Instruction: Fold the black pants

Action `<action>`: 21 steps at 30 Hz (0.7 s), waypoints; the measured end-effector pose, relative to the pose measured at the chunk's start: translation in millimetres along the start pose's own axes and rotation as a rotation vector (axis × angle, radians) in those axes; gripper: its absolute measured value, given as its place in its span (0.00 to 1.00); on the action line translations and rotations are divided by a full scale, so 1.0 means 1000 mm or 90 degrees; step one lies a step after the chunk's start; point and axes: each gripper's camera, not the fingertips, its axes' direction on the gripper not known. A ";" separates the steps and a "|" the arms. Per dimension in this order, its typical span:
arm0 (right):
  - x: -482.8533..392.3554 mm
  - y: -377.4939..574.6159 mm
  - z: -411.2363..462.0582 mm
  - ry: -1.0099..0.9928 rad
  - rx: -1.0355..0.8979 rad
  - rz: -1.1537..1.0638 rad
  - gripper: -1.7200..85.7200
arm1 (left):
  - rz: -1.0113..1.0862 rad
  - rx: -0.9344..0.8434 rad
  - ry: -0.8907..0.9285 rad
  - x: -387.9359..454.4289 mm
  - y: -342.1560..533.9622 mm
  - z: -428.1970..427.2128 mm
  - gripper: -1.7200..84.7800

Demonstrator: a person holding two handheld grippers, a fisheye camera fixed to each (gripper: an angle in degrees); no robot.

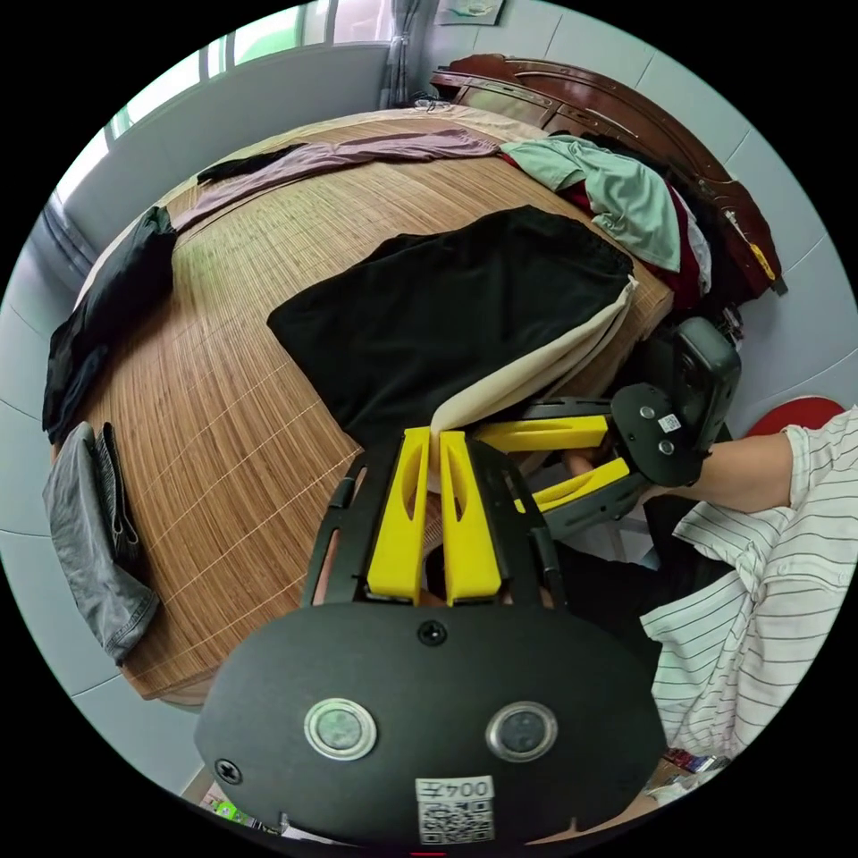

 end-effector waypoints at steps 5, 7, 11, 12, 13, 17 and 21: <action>-0.007 -0.009 0.005 -0.008 0.016 -0.003 0.18 | 0.005 -0.005 0.004 -0.003 0.005 0.004 0.04; -0.008 -0.012 0.008 -0.019 0.012 0.003 0.18 | 0.014 -0.006 0.011 -0.004 0.007 0.004 0.04; 0.000 -0.009 0.008 -0.052 0.014 0.039 0.17 | 0.020 0.034 0.061 -0.016 0.016 -0.014 0.03; 0.001 -0.008 0.005 -0.060 0.018 0.042 0.16 | 0.007 0.068 0.102 -0.026 0.020 -0.022 0.03; 0.001 -0.008 0.005 -0.061 0.017 0.043 0.16 | -0.023 0.103 0.122 -0.039 0.025 -0.027 0.03; -0.004 -0.009 0.007 -0.067 0.004 0.038 0.15 | -0.116 0.121 0.066 -0.065 0.021 -0.011 0.02; -0.010 -0.011 0.010 -0.083 0.002 0.053 0.15 | -0.088 0.027 -0.035 -0.051 0.000 0.044 0.02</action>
